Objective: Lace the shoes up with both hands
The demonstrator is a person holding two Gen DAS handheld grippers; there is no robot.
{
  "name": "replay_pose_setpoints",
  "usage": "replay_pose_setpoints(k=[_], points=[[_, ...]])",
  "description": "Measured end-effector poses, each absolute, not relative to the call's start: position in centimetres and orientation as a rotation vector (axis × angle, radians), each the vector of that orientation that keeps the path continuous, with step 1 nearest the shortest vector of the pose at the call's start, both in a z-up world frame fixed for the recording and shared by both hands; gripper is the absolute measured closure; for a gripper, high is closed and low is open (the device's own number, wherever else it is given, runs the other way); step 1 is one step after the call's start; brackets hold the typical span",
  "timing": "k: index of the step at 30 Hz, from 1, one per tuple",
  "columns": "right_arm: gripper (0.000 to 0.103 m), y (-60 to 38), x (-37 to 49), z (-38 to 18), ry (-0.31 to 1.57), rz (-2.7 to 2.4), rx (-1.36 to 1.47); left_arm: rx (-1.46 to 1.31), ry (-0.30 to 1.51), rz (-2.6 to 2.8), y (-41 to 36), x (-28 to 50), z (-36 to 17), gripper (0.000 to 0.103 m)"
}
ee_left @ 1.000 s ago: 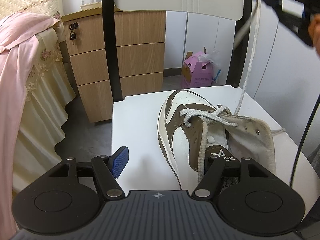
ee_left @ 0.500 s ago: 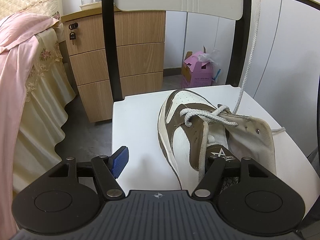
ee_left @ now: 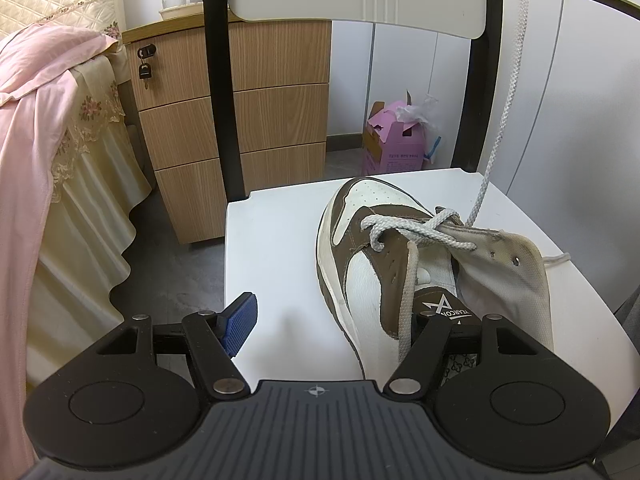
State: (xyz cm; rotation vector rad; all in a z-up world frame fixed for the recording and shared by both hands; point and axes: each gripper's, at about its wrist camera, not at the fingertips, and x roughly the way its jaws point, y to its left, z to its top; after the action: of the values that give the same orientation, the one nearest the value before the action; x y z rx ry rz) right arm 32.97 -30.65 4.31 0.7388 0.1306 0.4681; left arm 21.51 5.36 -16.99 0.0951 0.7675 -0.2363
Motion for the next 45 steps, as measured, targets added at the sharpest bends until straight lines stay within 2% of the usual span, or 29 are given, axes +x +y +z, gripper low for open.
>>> replay_pose_setpoints(k=[23,28,32,35,39,41,45], points=[[0.1,-28.2,32.1,8.7,0.106,0.516,0.469,0.094,0.747,-0.244,5.5,21.2,-16.8,0.032],[0.1,-22.3,31.9,5.0,0.298,0.629,0.176,0.085,0.672,-0.281,6.1,19.7,-15.8,0.032],[0.1,-16.3,30.4,-0.4,0.509,0.78,-0.109,0.094,0.619,-0.327,6.3,18.7,-15.4,0.035],[0.1,-12.6,28.1,-4.4,0.666,0.898,-0.301,0.13,0.601,-0.366,5.9,18.1,-15.5,0.043],[0.1,-9.3,25.8,-7.9,0.826,1.008,-0.499,0.15,0.583,-0.417,5.7,18.0,-15.7,0.059],[0.1,-8.4,26.0,-8.7,0.866,1.035,-0.563,0.139,0.587,-0.428,6.0,18.1,-15.8,0.068],[0.1,-7.1,26.6,-9.6,0.919,1.074,-0.637,0.087,0.594,-0.473,6.7,18.3,-15.9,0.079]])
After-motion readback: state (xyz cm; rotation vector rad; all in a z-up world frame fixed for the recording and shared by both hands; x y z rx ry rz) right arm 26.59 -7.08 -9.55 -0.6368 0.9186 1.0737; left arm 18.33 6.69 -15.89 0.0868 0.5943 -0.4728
